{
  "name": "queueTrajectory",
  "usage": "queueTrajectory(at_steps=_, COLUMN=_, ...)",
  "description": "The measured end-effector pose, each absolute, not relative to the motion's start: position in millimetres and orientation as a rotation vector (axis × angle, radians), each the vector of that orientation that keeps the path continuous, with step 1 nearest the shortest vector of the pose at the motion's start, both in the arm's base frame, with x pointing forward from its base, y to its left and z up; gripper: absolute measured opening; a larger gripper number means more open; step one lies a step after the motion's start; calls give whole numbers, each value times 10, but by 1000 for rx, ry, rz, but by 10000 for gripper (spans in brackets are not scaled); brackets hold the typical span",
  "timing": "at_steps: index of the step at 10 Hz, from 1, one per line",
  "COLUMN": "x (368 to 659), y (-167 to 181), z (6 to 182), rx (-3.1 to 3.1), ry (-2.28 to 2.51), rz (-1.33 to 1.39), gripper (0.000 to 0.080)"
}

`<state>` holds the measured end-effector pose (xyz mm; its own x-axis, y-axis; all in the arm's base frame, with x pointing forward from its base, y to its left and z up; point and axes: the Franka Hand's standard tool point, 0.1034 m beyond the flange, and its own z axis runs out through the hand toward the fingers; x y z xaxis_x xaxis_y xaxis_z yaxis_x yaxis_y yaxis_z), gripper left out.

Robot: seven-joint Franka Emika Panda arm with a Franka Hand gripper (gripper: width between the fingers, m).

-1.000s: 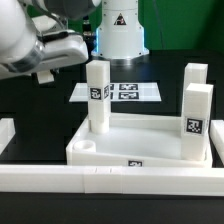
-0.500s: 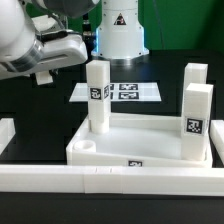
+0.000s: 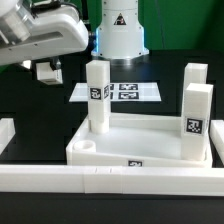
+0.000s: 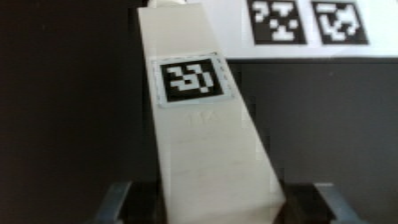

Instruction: Assemble desk

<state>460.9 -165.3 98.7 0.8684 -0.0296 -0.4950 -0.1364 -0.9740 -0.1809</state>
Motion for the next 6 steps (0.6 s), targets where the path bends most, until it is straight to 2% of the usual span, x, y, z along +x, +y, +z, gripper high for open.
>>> queueTrajectory(at_steps=3, x=4672, y=-1717, z=992, rx=-2923, ry=165, rz=498, gripper=300)
queueTrajectory(at_steps=5, x=4879, y=-1535, z=1207, rx=-2865, ry=289, rz=368, gripper=300)
queueTrajectory(at_steps=6, x=5017, y=-1547, z=1252, rx=-2892, ry=292, rz=253, gripper=300)
